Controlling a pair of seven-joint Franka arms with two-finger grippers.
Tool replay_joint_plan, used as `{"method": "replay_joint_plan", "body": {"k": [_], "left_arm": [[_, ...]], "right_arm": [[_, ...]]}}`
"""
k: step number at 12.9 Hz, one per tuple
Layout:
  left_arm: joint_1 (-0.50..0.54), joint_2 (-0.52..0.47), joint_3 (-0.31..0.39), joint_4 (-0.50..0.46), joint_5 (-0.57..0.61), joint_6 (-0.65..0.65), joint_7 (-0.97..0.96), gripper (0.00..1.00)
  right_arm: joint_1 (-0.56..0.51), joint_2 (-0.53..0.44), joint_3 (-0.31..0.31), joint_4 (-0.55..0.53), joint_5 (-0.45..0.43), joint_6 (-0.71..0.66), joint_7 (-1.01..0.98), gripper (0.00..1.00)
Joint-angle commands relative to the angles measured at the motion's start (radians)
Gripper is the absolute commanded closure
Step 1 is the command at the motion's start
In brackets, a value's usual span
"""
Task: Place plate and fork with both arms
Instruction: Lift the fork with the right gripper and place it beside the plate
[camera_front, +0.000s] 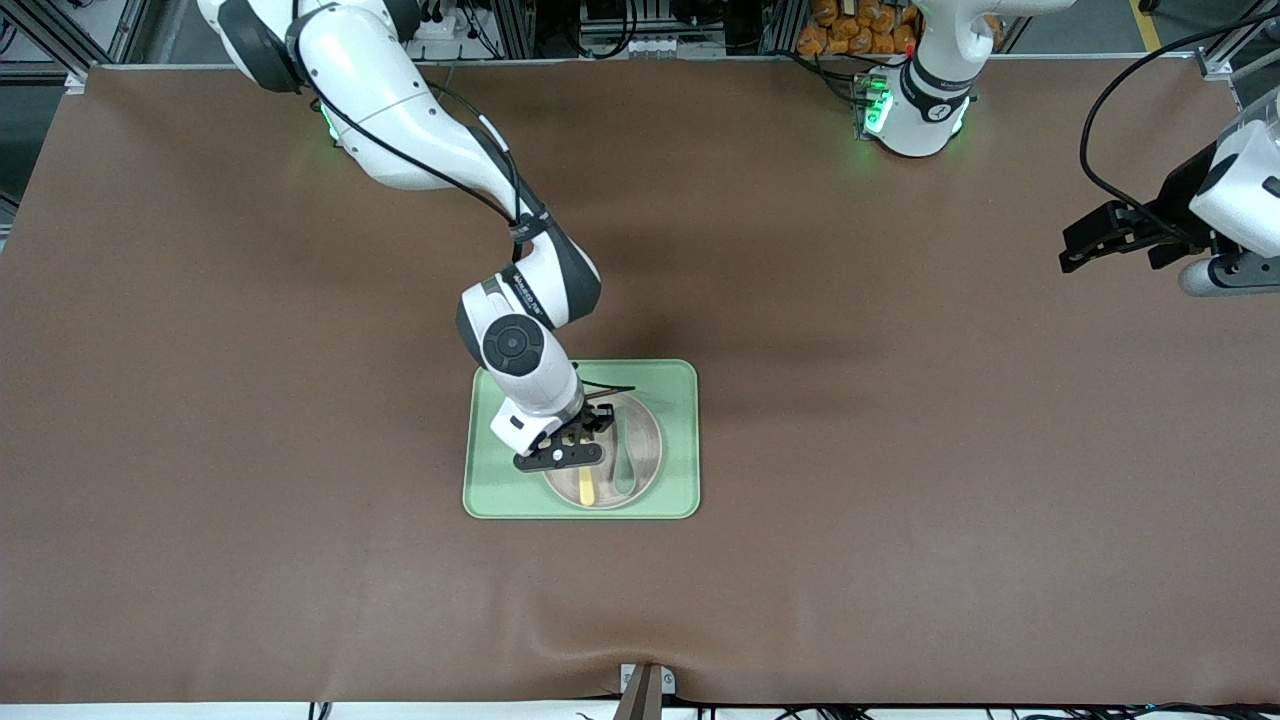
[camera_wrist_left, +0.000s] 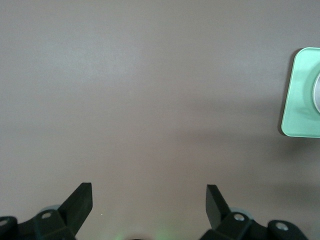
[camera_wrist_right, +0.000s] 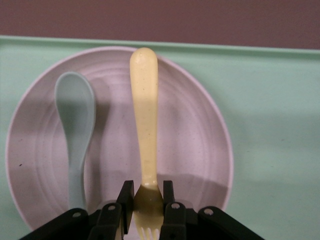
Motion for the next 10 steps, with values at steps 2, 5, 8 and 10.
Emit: {"method": "replay_joint_plan", "body": {"k": [2, 5, 8, 10], "left_arm": [[-0.003, 0.015, 0.001, 0.018, -0.010, -0.014, -0.018, 0.00], [-0.002, 0.016, -0.004, 0.018, -0.013, -0.014, -0.018, 0.00], [-0.003, 0.015, -0.005, 0.018, -0.014, -0.014, -0.018, 0.00], [-0.002, 0.018, -0.006, 0.016, -0.016, -0.014, -0.018, 0.00]], "right_arm": [[-0.068, -0.076, 0.012, -0.010, 0.007, -0.073, 0.013, 1.00], [-0.125, -0.085, 0.014, -0.022, 0.005, -0.102, 0.012, 1.00], [-0.174, -0.082, 0.017, -0.070, 0.007, -0.108, 0.012, 1.00], [-0.171, -0.085, 0.017, -0.103, 0.045, -0.108, 0.013, 1.00]]}}
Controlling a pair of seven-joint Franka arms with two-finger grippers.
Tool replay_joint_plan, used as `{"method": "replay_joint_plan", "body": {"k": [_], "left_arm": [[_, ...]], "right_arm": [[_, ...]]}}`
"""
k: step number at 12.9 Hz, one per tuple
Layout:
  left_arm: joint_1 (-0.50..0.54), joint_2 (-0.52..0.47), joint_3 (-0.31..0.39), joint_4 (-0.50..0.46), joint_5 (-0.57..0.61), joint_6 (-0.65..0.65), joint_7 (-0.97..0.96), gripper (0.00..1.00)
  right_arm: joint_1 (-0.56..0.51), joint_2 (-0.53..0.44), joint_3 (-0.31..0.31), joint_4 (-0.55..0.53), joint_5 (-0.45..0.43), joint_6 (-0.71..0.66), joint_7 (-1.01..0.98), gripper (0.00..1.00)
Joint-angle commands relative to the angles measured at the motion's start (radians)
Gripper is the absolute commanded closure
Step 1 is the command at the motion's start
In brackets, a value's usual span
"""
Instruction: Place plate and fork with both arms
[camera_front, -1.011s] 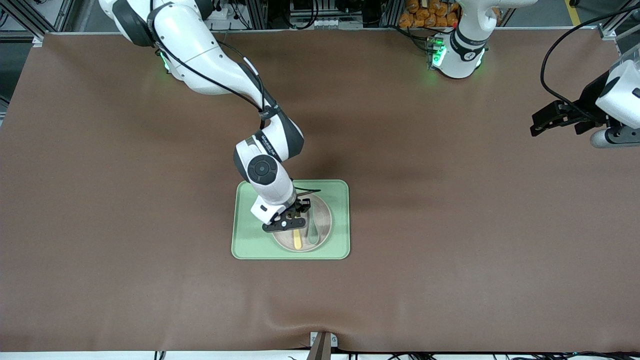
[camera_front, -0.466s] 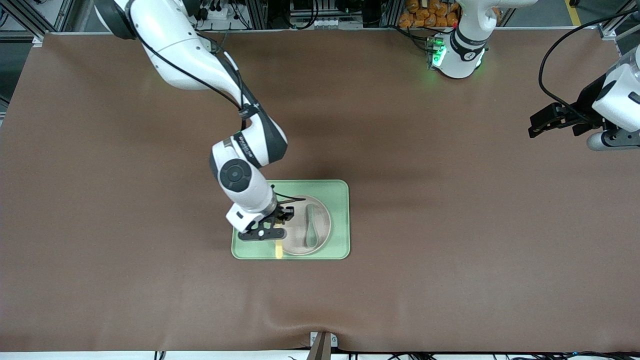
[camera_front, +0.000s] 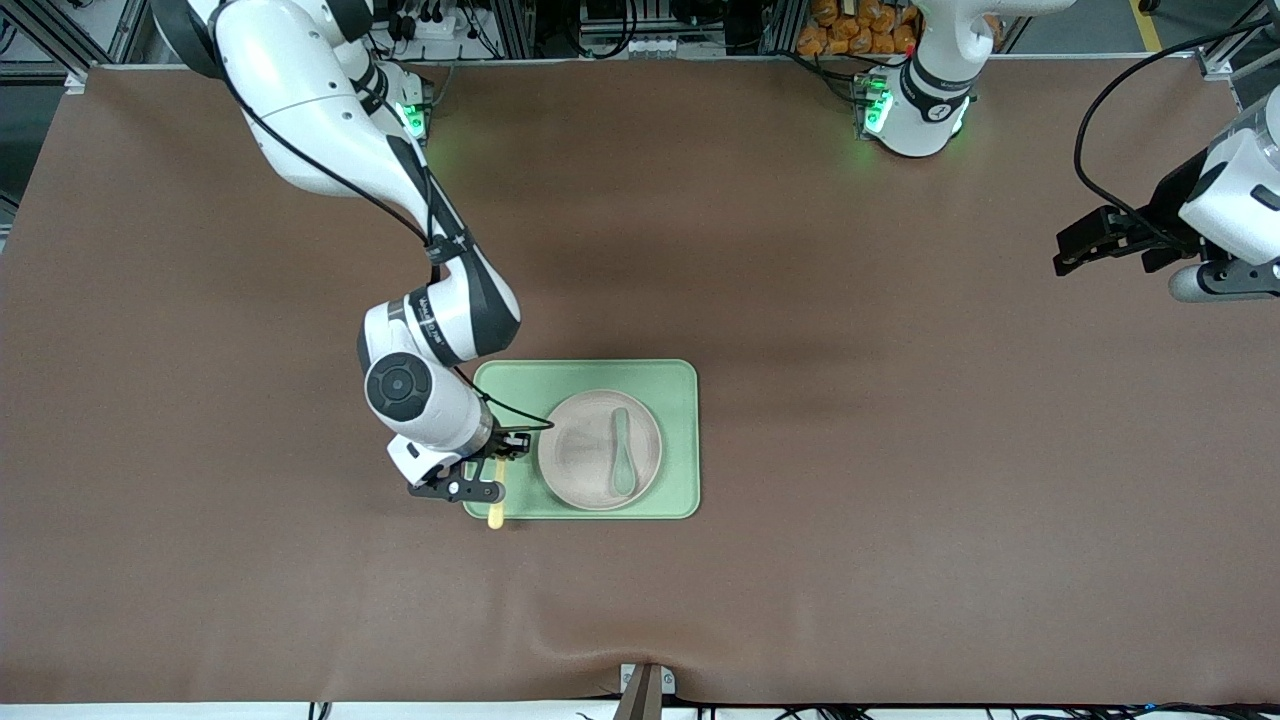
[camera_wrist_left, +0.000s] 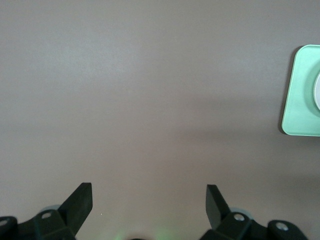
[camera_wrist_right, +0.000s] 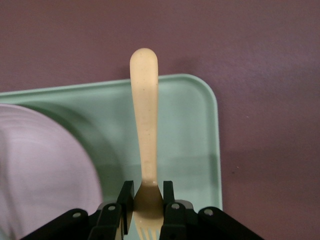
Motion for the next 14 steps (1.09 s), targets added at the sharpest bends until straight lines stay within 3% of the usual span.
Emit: {"method": "replay_joint_plan", "body": {"k": [1, 8, 9, 10, 11, 12, 14], "left_arm": [[-0.003, 0.009, -0.001, 0.017, -0.014, -0.014, -0.018, 0.00], [-0.001, 0.009, -0.001, 0.017, -0.014, -0.014, -0.016, 0.00], [-0.001, 0.009, -0.001, 0.017, -0.014, -0.014, -0.016, 0.00], [-0.001, 0.009, -0.001, 0.017, -0.014, -0.012, -0.016, 0.00], [-0.001, 0.009, -0.001, 0.017, -0.014, -0.012, -0.015, 0.00], [-0.003, 0.009, -0.001, 0.017, -0.013, -0.012, -0.015, 0.00], [-0.001, 0.009, -0.001, 0.017, -0.013, -0.012, -0.015, 0.00]], "right_arm": [[-0.009, -0.020, 0.018, -0.050, 0.067, 0.003, 0.008, 1.00], [-0.012, -0.015, 0.018, -0.105, 0.080, 0.012, 0.008, 1.00], [-0.012, -0.015, 0.017, -0.113, 0.080, 0.014, 0.006, 0.96], [-0.012, -0.015, 0.017, -0.113, 0.080, 0.012, 0.006, 0.77], [-0.010, -0.015, 0.015, -0.113, 0.080, 0.009, 0.005, 0.44], [-0.010, -0.017, 0.015, -0.113, 0.078, 0.009, 0.005, 0.04], [-0.012, -0.018, 0.015, -0.109, 0.078, 0.006, 0.005, 0.00]]}}
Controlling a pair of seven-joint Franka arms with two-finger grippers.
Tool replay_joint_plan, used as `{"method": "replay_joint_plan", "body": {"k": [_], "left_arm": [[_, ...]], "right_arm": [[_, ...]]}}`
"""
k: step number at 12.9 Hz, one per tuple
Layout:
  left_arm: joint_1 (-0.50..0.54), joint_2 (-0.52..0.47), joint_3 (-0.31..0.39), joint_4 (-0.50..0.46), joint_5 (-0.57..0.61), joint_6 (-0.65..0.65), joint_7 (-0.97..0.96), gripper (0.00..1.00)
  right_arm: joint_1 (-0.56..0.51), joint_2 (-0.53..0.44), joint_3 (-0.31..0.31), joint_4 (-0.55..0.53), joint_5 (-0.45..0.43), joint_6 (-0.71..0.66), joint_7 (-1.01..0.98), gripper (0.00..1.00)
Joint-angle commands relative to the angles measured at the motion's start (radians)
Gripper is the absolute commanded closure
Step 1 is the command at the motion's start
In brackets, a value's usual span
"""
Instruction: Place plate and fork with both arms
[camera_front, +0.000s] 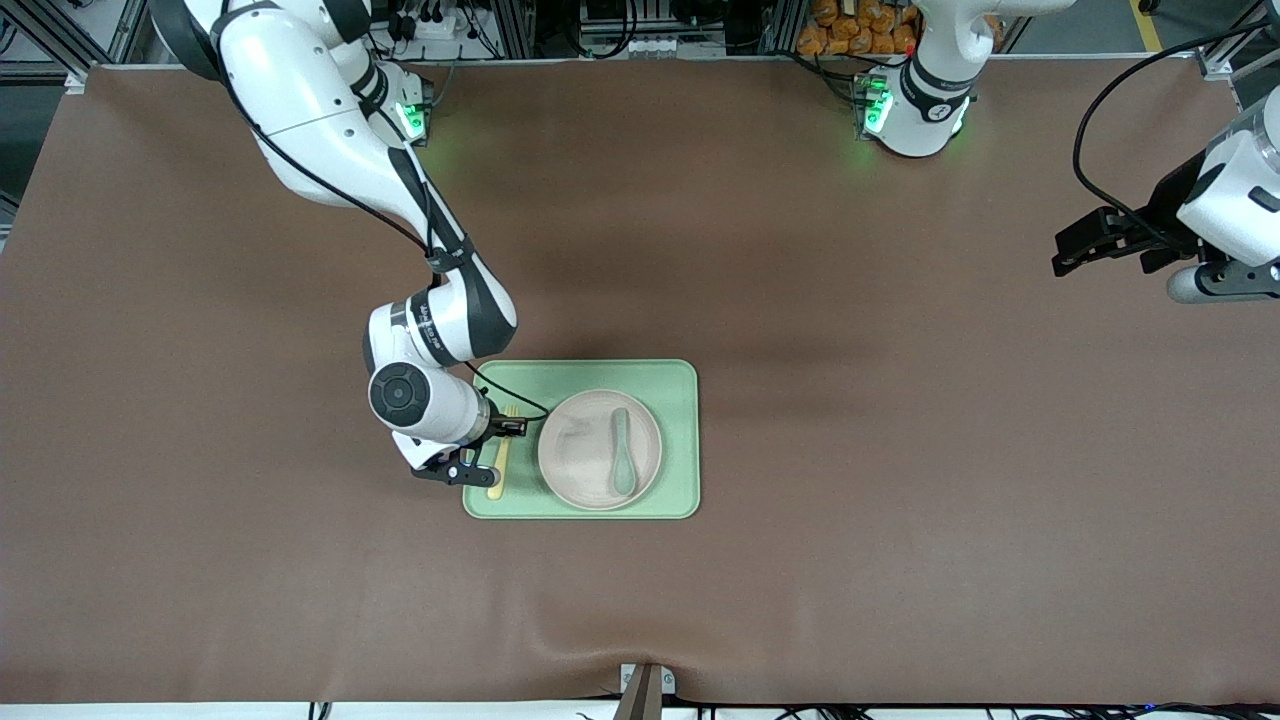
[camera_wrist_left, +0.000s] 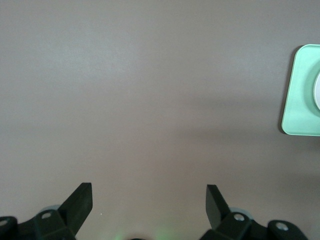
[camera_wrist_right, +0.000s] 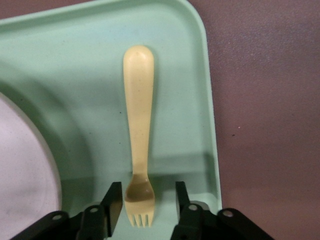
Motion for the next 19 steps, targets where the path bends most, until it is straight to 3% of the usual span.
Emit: {"method": "replay_joint_plan", "body": {"k": [1, 4, 8, 11, 12, 15, 17, 19], "left_arm": [[-0.001, 0.007, 0.000, 0.017, -0.013, -0.012, -0.013, 0.00], [0.000, 0.007, 0.000, 0.017, -0.013, -0.012, -0.006, 0.00], [0.003, 0.007, 0.000, 0.019, -0.013, -0.012, -0.004, 0.00], [-0.001, 0.007, 0.000, 0.017, -0.015, -0.012, -0.007, 0.00], [-0.001, 0.007, 0.000, 0.017, -0.013, -0.012, -0.007, 0.00], [-0.003, 0.007, 0.000, 0.017, -0.013, -0.012, -0.012, 0.00], [-0.003, 0.007, 0.000, 0.019, -0.013, -0.012, -0.010, 0.00], [-0.003, 0.007, 0.000, 0.017, -0.015, -0.012, -0.007, 0.00]], "right_arm": [[-0.011, -0.020, 0.009, -0.015, 0.014, 0.002, 0.002, 0.00], [-0.014, -0.046, 0.003, -0.022, 0.005, -0.003, -0.048, 0.00], [-0.090, -0.114, 0.000, -0.129, 0.005, 0.006, -0.215, 0.00], [-0.114, -0.311, -0.021, -0.419, -0.013, 0.159, -0.269, 0.00], [-0.136, -0.348, -0.052, -0.453, -0.017, 0.154, -0.343, 0.00], [-0.296, -0.396, -0.061, -0.438, -0.017, 0.028, -0.591, 0.00], [-0.354, -0.466, -0.063, -0.427, -0.017, -0.064, -0.646, 0.00], [-0.380, -0.532, -0.070, -0.356, -0.042, -0.243, -0.643, 0.00]]}}
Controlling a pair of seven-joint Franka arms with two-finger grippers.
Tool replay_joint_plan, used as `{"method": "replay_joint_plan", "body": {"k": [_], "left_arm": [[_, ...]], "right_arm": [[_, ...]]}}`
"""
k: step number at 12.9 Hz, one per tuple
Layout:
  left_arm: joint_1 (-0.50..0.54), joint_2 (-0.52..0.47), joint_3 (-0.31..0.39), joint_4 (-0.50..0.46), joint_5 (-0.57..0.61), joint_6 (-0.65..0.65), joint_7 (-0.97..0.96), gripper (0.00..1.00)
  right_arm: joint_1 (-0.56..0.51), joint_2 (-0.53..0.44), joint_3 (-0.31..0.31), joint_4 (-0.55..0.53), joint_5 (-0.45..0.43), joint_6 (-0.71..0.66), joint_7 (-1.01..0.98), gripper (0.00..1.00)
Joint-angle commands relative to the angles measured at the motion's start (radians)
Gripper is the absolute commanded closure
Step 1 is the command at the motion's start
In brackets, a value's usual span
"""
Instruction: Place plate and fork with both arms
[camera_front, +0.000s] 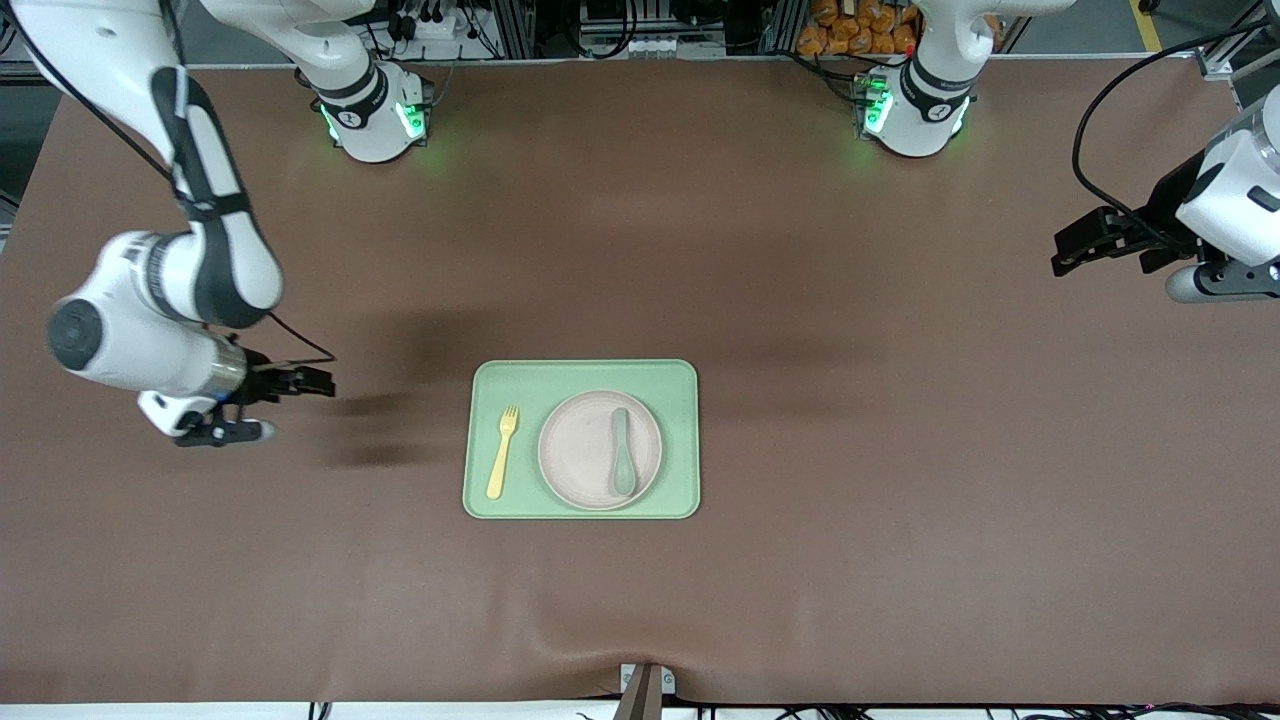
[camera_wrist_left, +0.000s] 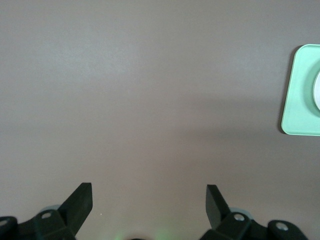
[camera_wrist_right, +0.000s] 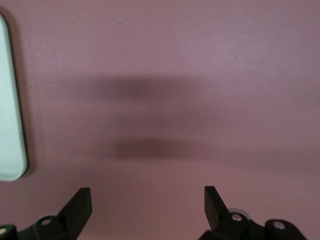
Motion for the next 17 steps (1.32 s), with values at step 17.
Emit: {"method": "replay_joint_plan", "body": {"k": [17], "left_arm": [[-0.002, 0.015, -0.001, 0.017, -0.016, -0.012, 0.001, 0.00]], "right_arm": [[-0.060, -0.256, -0.028, 0.559, -0.175, -0.796, 0.133, 0.00]]}}
